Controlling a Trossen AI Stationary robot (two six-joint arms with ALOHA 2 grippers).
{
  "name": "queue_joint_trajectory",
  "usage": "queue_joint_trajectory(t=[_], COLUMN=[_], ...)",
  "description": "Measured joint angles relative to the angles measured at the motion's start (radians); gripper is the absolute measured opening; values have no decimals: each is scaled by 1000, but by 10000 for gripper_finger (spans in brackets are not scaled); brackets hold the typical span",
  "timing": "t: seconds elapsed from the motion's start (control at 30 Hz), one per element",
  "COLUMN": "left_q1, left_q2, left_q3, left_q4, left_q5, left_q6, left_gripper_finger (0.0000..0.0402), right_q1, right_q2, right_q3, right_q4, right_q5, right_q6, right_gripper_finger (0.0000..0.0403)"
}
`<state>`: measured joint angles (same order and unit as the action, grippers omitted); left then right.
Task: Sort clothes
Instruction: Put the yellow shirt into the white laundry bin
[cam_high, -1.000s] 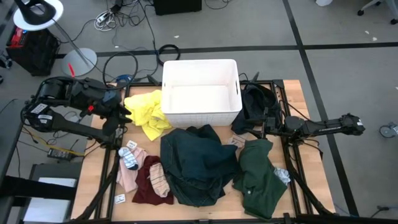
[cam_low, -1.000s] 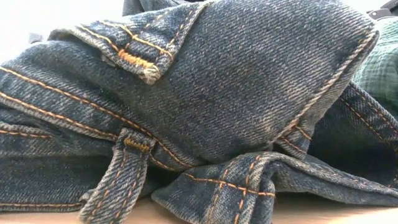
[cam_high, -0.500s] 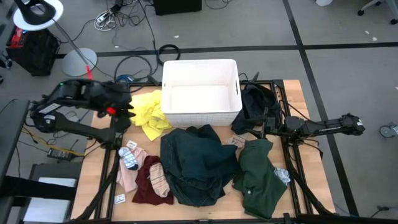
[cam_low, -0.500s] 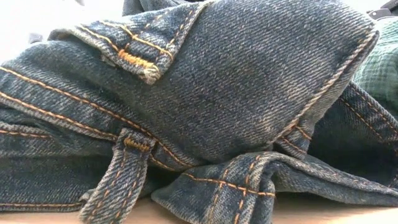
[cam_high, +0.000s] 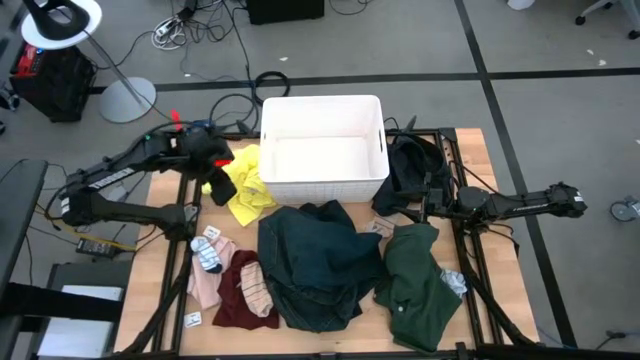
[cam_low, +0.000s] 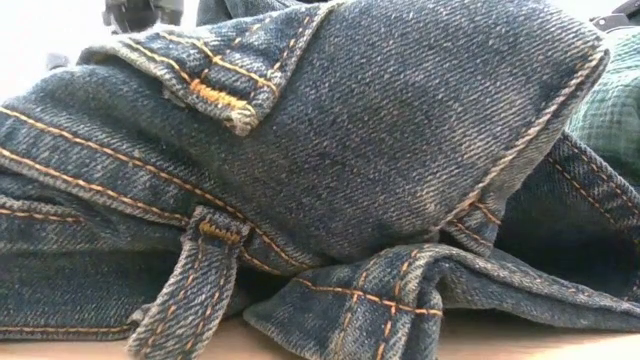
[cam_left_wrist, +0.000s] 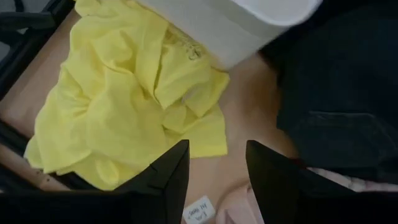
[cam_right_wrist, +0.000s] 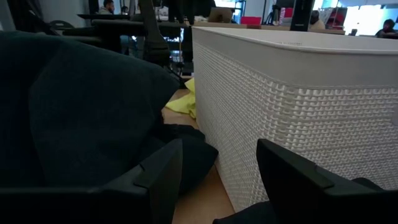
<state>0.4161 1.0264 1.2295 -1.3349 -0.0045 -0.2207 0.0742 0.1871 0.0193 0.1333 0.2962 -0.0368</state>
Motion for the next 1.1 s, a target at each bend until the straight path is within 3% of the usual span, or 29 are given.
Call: queue_joint_trajectory(t=[0.33,0.57,0.9,1.1], left_q1=[257,396,518,569], left_q2=[10,90,197,196], left_q3=[-57,-57,-60,-177], left_q4=[53,83,191,252], left_q5=[64,130,191,217], left_q6=[326,479,561,558], left_gripper_finger=[163,163,163,163], right_q1=[0,0,0,0], right_q2=[0,0,0,0], right_q3=[0,0,0,0], right_q4=[0,0,0,0], right_q5=[0,0,0,0], right_q6=[0,0,0,0], right_gripper_finger=[207,207,207,207])
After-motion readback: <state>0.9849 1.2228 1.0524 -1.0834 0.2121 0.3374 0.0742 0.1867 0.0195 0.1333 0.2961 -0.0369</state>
